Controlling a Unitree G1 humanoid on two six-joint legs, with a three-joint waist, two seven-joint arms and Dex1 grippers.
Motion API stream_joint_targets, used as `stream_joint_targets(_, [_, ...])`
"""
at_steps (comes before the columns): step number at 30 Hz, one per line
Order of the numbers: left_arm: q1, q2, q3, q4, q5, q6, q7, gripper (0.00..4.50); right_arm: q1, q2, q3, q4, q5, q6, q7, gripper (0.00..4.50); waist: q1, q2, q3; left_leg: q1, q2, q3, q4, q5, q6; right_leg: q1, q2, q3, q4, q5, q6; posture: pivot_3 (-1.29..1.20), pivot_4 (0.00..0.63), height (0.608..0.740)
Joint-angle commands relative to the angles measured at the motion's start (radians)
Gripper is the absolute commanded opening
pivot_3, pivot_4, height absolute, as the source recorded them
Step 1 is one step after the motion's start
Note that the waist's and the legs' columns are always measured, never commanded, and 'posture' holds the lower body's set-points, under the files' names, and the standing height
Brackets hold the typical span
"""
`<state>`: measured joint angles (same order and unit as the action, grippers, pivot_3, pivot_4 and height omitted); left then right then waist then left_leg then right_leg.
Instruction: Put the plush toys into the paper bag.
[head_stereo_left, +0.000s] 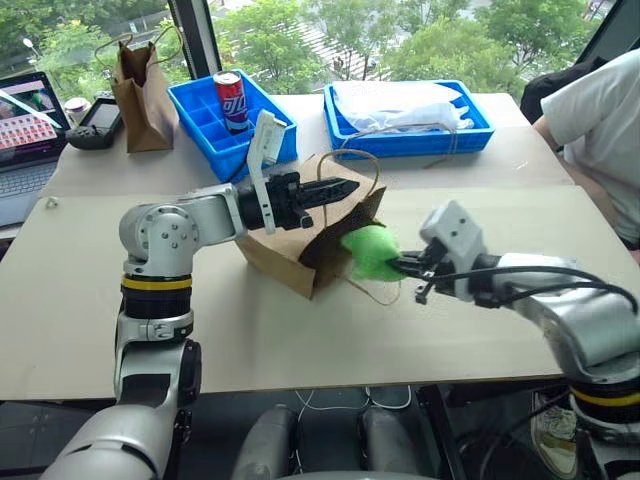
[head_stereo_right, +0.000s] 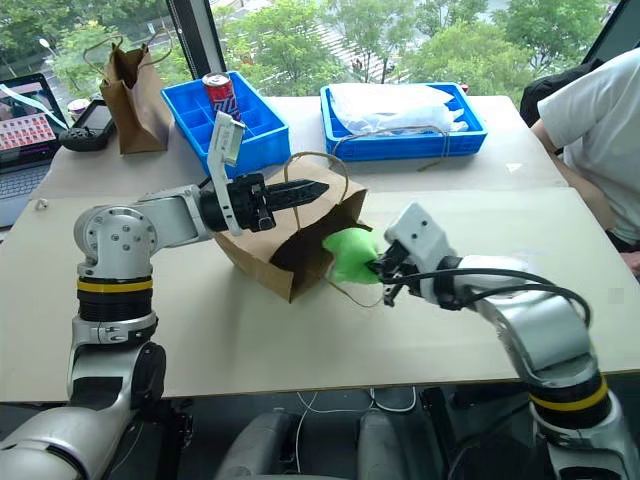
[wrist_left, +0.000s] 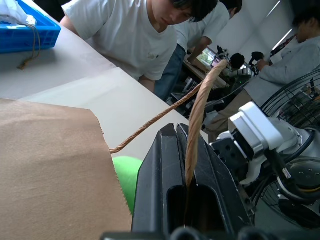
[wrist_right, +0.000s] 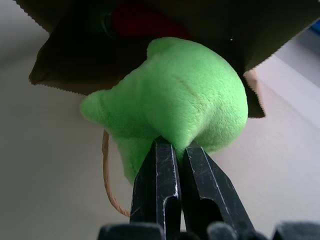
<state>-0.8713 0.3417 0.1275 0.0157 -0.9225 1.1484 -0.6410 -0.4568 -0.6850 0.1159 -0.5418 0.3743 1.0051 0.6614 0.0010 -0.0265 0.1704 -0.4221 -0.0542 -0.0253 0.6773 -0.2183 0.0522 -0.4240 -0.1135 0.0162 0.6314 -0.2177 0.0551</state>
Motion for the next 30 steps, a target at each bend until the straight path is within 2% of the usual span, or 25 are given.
stream_joint_targets(1, [-0.029,-0.006,0.004,-0.014,-0.011,-0.014,-0.014,0.0,-0.083,0.046,0.05,0.057,-0.05,-0.045,-0.046,0.03,0.0,0.0,0.0,0.0,0.0,0.0,0.0,0.0,0.0,0.0,0.0,0.0,0.0,0.0,0.0,0.0,0.15,0.74])
stream_joint_targets(9, [-0.022,-0.019,0.012,-0.034,-0.026,-0.001,0.0,0.0,-0.22,0.226,0.128,0.312,-0.139,-0.192,-0.1,0.03,-0.002,0.0,0.0,0.0,0.0,0.0,-0.001,0.0,-0.001,-0.001,0.0,0.0,0.001,0.0,0.0,0.0,0.15,0.74])
stream_joint_targets(15, [-0.02,-0.023,0.027,-0.038,-0.032,-0.001,0.019,0.0,-0.189,0.345,0.071,0.405,-0.152,-0.254,-0.18,0.03,-0.001,0.0,0.0,0.0,-0.001,0.0,-0.001,0.0,-0.001,-0.001,0.0,0.0,0.001,0.0,0.0,0.0,0.15,0.74])
stream_joint_targets(17, [-0.021,-0.016,0.031,-0.034,-0.03,-0.003,0.021,0.0,-0.165,0.352,0.045,0.379,-0.132,-0.241,-0.176,0.75,-0.002,0.0,0.0,0.0,-0.001,0.0,-0.001,0.0,-0.001,-0.001,0.0,0.0,0.001,0.0,0.0,0.0,0.15,0.74])
stream_joint_targets(19, [-0.023,-0.01,0.034,-0.029,-0.028,-0.005,0.02,0.0,-0.14,0.357,0.011,0.345,-0.108,-0.223,-0.175,1.26,-0.002,0.0,0.0,0.0,-0.001,-0.001,-0.001,0.0,-0.001,-0.001,0.0,0.0,0.001,0.0,0.0,0.0,0.15,0.74])
stream_joint_targets(22, [-0.032,0.002,0.037,-0.016,-0.021,-0.012,0.014,0.0,-0.088,0.347,-0.079,0.247,-0.03,-0.165,-0.164,2.39,-0.003,0.0,0.0,0.0,-0.001,-0.001,-0.002,0.0,-0.001,-0.001,0.0,0.0,0.001,0.0,0.0,0.0,0.15,0.74])
stream_joint_targets(24, [-0.037,0.009,0.036,-0.007,-0.016,-0.016,0.008,0.0,-0.051,0.316,-0.141,0.165,0.036,-0.106,-0.141,2.97,-0.003,0.0,0.0,0.0,0.0,-0.001,-0.002,0.0,-0.001,-0.001,0.0,0.0,0.001,0.0,0.0,0.0,0.15,0.74])
stream_joint_targets(28, [-0.044,0.015,0.028,0.004,-0.007,-0.023,-0.005,0.0,0.02,0.191,-0.227,0.039,0.116,-0.036,-0.083,4.46,0.0,0.0,0.0,0.0,0.0,-0.001,-0.001,0.0,0.0,0.0,0.0,-0.001,0.0,0.0,0.0,0.0,0.15,0.74])
stream_joint_targets(30, [-0.044,0.017,0.025,0.008,-0.004,-0.026,-0.011,0.0,0.078,0.088,-0.269,-0.022,0.156,-0.012,-0.019,4.46,0.003,0.0,0.0,0.0,-0.001,-0.001,-0.001,0.0,0.0,0.0,0.0,-0.001,0.0,0.0,0.0,0.0,0.15,0.74])
